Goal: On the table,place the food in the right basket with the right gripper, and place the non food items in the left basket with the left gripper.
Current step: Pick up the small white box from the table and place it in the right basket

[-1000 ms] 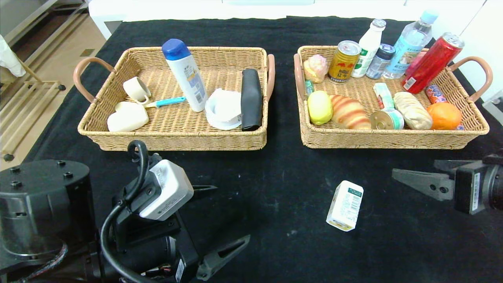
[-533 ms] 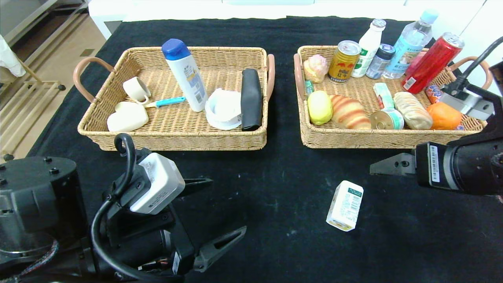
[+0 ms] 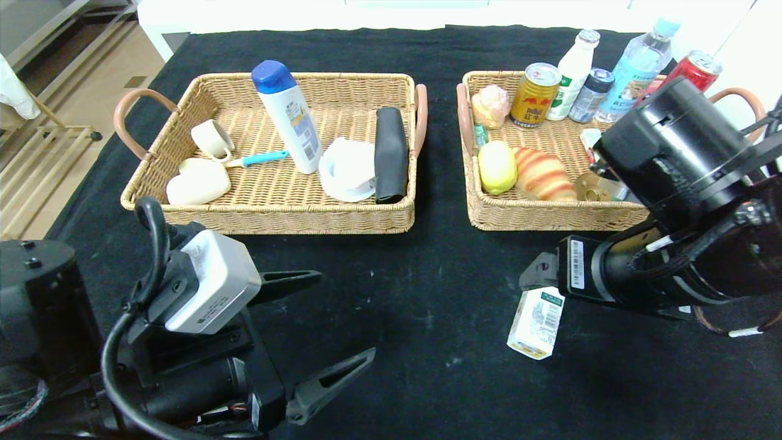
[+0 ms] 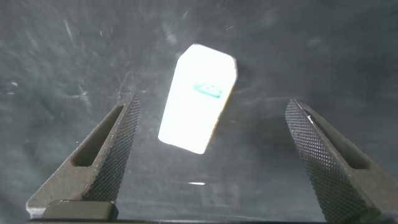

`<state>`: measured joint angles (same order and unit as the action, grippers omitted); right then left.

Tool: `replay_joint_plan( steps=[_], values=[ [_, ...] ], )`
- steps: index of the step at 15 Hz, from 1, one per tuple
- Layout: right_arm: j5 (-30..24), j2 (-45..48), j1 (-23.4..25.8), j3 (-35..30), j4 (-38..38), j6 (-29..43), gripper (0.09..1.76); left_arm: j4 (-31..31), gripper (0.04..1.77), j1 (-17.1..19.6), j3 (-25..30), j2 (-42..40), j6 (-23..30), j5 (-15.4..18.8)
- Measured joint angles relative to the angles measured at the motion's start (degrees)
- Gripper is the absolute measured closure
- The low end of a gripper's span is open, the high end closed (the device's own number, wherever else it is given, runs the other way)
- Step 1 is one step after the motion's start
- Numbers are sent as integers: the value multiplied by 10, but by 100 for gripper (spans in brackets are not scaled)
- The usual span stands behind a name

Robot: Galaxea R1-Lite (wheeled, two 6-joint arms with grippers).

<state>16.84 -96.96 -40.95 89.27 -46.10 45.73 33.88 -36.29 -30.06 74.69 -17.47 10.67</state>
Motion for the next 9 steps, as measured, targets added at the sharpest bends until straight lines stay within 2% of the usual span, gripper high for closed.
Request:
replay_joint_plan(
  steps=[9],
  values=[
    [1,-63,-5,7,-1,21,14,-2,9,0,3,-31,-2,-1]
  ],
)
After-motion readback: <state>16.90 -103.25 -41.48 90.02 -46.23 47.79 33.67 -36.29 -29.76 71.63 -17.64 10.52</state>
